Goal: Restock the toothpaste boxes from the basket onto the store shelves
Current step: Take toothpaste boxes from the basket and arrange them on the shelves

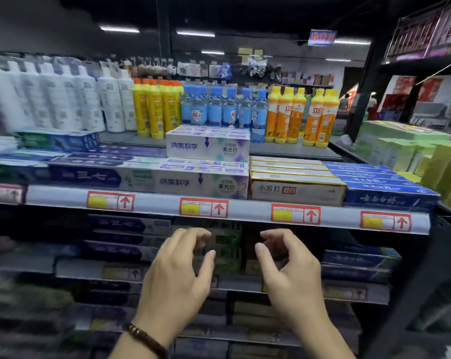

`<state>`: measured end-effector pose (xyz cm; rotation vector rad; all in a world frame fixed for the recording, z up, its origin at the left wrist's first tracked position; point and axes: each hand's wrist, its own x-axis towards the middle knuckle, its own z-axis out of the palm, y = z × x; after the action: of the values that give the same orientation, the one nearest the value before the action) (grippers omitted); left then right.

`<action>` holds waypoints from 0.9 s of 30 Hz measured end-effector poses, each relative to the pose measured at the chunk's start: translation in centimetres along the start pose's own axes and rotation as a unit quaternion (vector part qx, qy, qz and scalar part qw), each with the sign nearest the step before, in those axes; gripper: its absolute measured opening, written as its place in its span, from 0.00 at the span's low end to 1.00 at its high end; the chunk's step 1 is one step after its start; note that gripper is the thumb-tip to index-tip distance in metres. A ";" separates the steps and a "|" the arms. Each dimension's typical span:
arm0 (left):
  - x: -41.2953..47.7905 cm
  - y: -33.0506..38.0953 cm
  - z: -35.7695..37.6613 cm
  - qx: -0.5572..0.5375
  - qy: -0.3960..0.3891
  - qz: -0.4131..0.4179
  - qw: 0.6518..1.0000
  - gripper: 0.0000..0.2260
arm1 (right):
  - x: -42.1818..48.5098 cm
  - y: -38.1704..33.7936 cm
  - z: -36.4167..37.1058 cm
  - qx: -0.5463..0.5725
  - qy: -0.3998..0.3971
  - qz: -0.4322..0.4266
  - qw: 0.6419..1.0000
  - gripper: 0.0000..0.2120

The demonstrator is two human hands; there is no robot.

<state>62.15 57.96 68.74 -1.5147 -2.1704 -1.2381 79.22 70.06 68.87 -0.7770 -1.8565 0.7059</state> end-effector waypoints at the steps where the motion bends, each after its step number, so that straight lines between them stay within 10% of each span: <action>1: -0.5 -0.8 -0.9 -0.015 0.004 -0.017 1.000 0.11 | -0.6 -0.7 1.0 0.009 -0.010 0.005 1.000 0.06; 27: -16.7 -21.7 -20.7 0.023 0.075 -0.265 0.961 0.09 | -15.0 -15.9 27.7 0.112 -0.299 -0.002 0.948 0.04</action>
<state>45.42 29.10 60.64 -0.8031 -2.5638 -1.3768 55.37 44.83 62.42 -0.4315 -2.2549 1.2257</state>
